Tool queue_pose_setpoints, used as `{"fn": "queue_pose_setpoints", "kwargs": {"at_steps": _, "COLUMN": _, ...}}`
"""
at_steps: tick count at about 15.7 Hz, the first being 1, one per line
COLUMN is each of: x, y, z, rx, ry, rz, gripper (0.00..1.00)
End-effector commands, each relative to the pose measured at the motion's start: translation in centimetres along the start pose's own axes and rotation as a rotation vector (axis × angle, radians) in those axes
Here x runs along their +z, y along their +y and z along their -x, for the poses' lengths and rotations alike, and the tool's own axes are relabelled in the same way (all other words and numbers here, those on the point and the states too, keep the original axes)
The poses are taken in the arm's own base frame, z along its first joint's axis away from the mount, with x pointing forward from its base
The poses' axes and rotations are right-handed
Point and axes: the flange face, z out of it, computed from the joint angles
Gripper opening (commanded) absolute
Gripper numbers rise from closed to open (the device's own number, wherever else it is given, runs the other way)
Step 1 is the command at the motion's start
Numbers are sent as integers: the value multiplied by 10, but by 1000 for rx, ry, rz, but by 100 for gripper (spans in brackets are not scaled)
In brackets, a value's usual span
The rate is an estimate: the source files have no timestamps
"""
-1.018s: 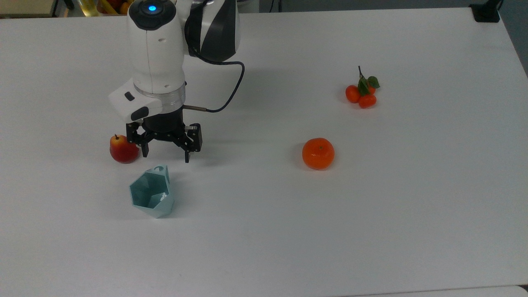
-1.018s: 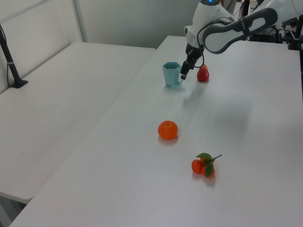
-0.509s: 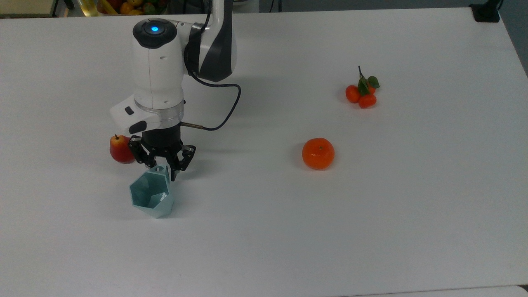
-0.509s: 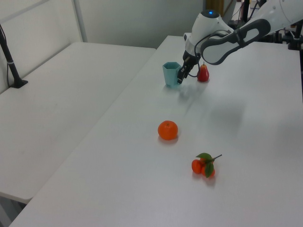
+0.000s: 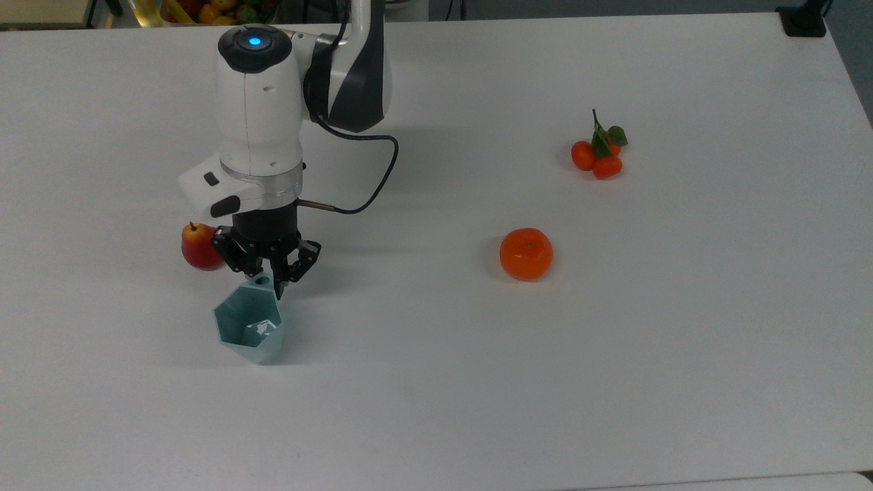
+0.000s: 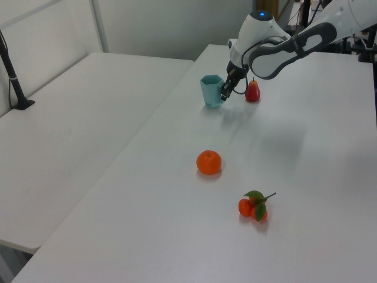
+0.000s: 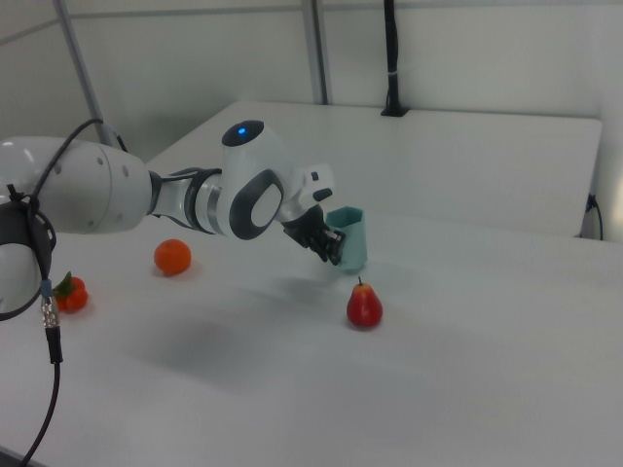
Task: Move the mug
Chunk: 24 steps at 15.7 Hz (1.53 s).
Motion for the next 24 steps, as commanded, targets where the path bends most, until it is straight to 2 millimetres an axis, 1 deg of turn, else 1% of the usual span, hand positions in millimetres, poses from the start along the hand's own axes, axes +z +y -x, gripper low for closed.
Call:
{"fn": "queue_pose_setpoints", "kwargs": {"at_steps": 1, "x": -48, "y": -7, "z": 19, "rx": 26, "ry": -8, "rz": -20, "gripper": 5}}
{"fn": "queue_pose_setpoints", "kwargs": {"at_steps": 3, "x": -79, "y": -19, "z": 39, "rx": 21, "ry": -54, "rz": -36, "gripper": 6}}
{"fn": "queue_pose_setpoints", "kwargs": {"at_steps": 4, "x": -92, "y": -29, "z": 55, "rx": 21, "ry": -85, "rz": -44, "gripper": 6}}
{"fn": "queue_pose_setpoints", "kwargs": {"at_steps": 6, "x": -112, "y": -51, "z": 88, "rx": 17, "ry": -131, "rz": -61, "gripper": 6}}
{"fn": "queue_pose_setpoints", "kwargs": {"at_steps": 8, "x": -125, "y": -62, "z": 124, "rx": 2, "ry": -184, "rz": -58, "gripper": 8}}
{"fn": "queue_pose_setpoints", "kwargs": {"at_steps": 9, "x": -129, "y": -69, "z": 143, "rx": -16, "ry": -215, "rz": -50, "gripper": 9}}
{"fn": "queue_pose_setpoints", "kwargs": {"at_steps": 10, "x": -127, "y": -74, "z": 161, "rx": -30, "ry": -241, "rz": -39, "gripper": 9}}
{"fn": "queue_pose_setpoints", "kwargs": {"at_steps": 11, "x": -120, "y": -77, "z": 175, "rx": -39, "ry": -266, "rz": -25, "gripper": 9}}
{"fn": "queue_pose_setpoints", "kwargs": {"at_steps": 12, "x": -115, "y": -80, "z": 183, "rx": -45, "ry": -280, "rz": -10, "gripper": 9}}
{"fn": "queue_pose_setpoints", "kwargs": {"at_steps": 15, "x": -111, "y": -79, "z": 185, "rx": -40, "ry": -284, "rz": 6, "gripper": 10}}
{"fn": "queue_pose_setpoints", "kwargs": {"at_steps": 16, "x": -111, "y": -78, "z": 185, "rx": -39, "ry": -284, "rz": 8, "gripper": 22}}
{"fn": "queue_pose_setpoints", "kwargs": {"at_steps": 17, "x": -111, "y": -75, "z": 184, "rx": -36, "ry": -285, "rz": 9, "gripper": 52}}
{"fn": "queue_pose_setpoints", "kwargs": {"at_steps": 18, "x": -111, "y": -75, "z": 184, "rx": -35, "ry": -288, "rz": 10, "gripper": 87}}
{"fn": "queue_pose_setpoints", "kwargs": {"at_steps": 19, "x": -112, "y": -76, "z": 184, "rx": -36, "ry": -301, "rz": 13, "gripper": 100}}
{"fn": "queue_pose_setpoints", "kwargs": {"at_steps": 20, "x": -113, "y": -77, "z": 185, "rx": -43, "ry": -325, "rz": 21, "gripper": 100}}
{"fn": "queue_pose_setpoints", "kwargs": {"at_steps": 22, "x": -127, "y": -79, "z": 174, "rx": -52, "ry": -358, "rz": 35, "gripper": 100}}
{"fn": "queue_pose_setpoints", "kwargs": {"at_steps": 23, "x": -136, "y": -80, "z": 166, "rx": -57, "ry": -378, "rz": 45, "gripper": 100}}
{"fn": "queue_pose_setpoints", "kwargs": {"at_steps": 24, "x": -148, "y": -85, "z": 156, "rx": -65, "ry": -386, "rz": 50, "gripper": 100}}
